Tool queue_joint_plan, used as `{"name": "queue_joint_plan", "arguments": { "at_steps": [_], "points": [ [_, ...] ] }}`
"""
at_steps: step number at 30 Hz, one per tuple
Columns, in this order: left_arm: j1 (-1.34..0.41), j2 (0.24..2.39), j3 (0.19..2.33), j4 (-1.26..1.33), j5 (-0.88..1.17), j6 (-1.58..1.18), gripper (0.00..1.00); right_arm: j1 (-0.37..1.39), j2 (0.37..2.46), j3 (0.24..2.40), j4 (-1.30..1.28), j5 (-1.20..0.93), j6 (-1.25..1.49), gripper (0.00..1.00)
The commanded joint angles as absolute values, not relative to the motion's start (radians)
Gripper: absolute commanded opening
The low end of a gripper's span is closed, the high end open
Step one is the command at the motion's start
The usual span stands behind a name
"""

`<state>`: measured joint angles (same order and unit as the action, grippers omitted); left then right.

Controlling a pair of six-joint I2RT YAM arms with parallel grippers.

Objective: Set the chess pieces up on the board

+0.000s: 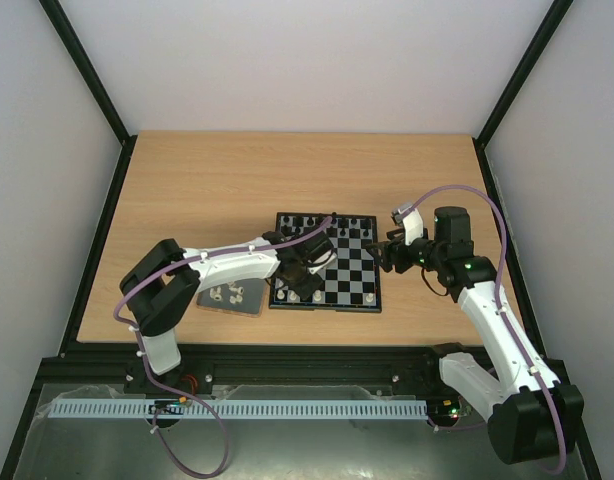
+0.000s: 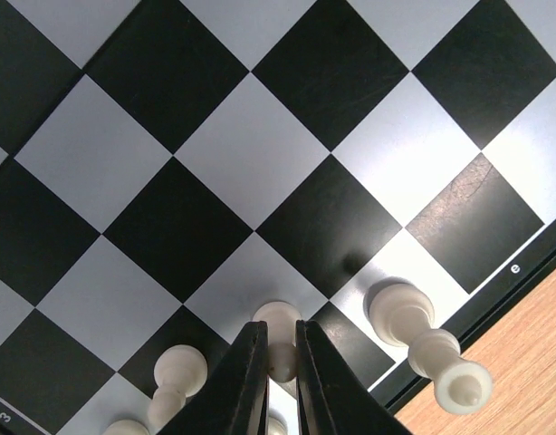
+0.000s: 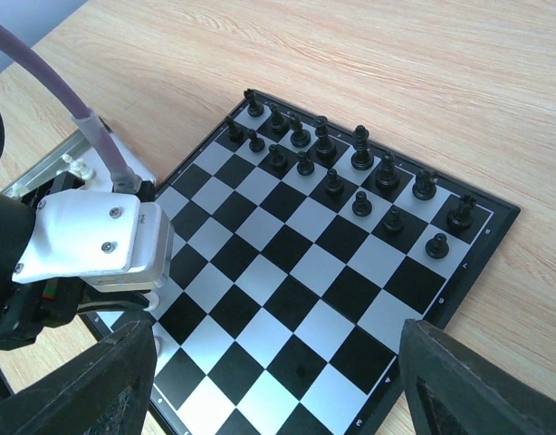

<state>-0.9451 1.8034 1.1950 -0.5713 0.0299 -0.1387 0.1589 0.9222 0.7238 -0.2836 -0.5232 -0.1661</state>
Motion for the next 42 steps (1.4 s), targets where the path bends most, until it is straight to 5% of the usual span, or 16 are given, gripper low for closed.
{"name": "queue_joint_plan", "arguments": {
  "at_steps": [1, 17, 30, 42],
  "points": [
    [-0.951, 1.825, 1.213, -0.570, 0.007, -0.154, 0.07, 0.156, 0.908, 0.707, -0.280, -0.550, -0.182, 0.75],
    [-0.951, 1.817, 1.222, -0.546, -0.020, -0.185, 0.19, 0.156, 0.905, 0.708, -0.289, -0.568, -0.186, 0.75],
    [-0.941, 1.590, 1.170, -0.539, -0.097, -0.209, 0.28, 0.156, 0.905, 0.707, -0.291, -0.579, -0.191, 0.75],
    [-0.673, 1.413, 0.936, -0.620, -0.202, -0.480, 0.29, 0.156, 0.907, 0.706, -0.293, -0.591, -0.198, 0.75]
  ]
}}
